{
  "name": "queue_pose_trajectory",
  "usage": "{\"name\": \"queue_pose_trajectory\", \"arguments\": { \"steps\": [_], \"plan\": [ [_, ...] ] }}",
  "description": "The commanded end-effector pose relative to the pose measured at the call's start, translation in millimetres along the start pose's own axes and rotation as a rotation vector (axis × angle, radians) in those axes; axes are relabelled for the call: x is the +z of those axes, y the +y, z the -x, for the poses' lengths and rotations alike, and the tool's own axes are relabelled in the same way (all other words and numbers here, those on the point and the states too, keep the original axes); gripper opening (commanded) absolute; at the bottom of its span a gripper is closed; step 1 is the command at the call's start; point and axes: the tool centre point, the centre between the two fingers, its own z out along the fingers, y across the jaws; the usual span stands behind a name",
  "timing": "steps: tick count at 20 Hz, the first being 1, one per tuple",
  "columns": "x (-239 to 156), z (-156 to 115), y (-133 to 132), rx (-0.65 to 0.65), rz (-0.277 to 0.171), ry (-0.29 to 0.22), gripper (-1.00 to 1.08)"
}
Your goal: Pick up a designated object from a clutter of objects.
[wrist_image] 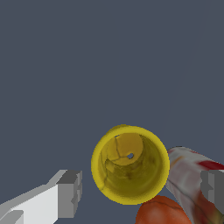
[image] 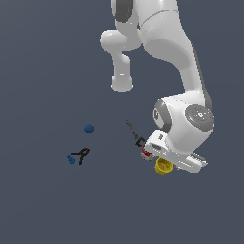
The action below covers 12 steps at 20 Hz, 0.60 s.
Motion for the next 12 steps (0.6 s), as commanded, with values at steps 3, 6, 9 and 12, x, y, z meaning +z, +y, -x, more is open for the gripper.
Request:
{"name": "queue_pose_trajectory", "arguments": {
  "steps": [3,6,9,12],
  "plan": [
    [4.6,1.4,-3.8,0.011,-0.001,0.001,1.0],
    [5.5,1.4,-2.9,0.008,0.0,0.0,1.0],
    [13.8,1.5,-2.8,0.008,0.0,0.0,1.0],
    [29.2,2.0,-2.9,0.009,-0.001,0.0,1.0]
  ]
}}
